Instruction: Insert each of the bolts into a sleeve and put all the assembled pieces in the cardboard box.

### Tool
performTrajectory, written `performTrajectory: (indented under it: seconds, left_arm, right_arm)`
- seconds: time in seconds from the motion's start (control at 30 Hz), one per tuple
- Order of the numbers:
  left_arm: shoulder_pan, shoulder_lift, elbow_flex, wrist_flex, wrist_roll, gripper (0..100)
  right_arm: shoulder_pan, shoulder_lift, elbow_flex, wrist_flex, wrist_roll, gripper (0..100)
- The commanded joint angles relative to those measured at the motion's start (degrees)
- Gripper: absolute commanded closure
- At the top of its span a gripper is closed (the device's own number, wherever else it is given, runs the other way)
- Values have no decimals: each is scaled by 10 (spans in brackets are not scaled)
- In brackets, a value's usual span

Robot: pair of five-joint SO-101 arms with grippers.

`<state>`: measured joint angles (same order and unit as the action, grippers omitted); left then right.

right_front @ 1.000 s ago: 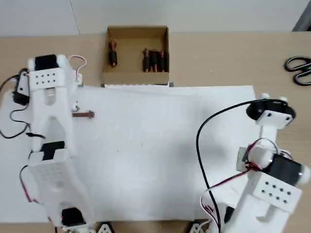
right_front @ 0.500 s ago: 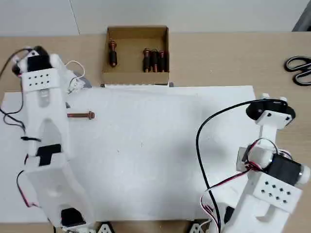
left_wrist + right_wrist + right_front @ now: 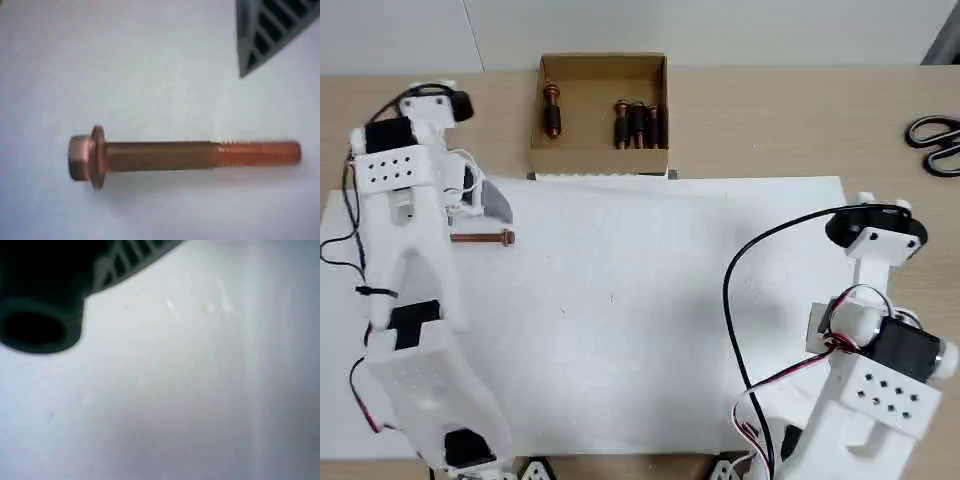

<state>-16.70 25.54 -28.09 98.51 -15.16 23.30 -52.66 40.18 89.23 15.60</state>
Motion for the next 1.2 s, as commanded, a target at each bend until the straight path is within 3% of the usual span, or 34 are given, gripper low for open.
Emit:
performTrajectory:
  seconds: [0.0,0.3,0.53,0.83,1.17]
  left_arm:
    - [-1,-10,-4,-20,-221,688]
    - [-10,-7,-2,-67,-495,688]
    - [-9,25,-7,-87,-616,688]
    - [-7,69,-10,-138,-650,688]
    - [44,82,-8,-148,-649,688]
  right_arm:
    - [0,-7,-4,-10,36,993]
    - [0,-12,-4,-11,45,991]
    - [0,-12,-4,-3,59,994]
    - [0,-12,-4,3,55,994]
    - [0,-11,-4,-1,58,994]
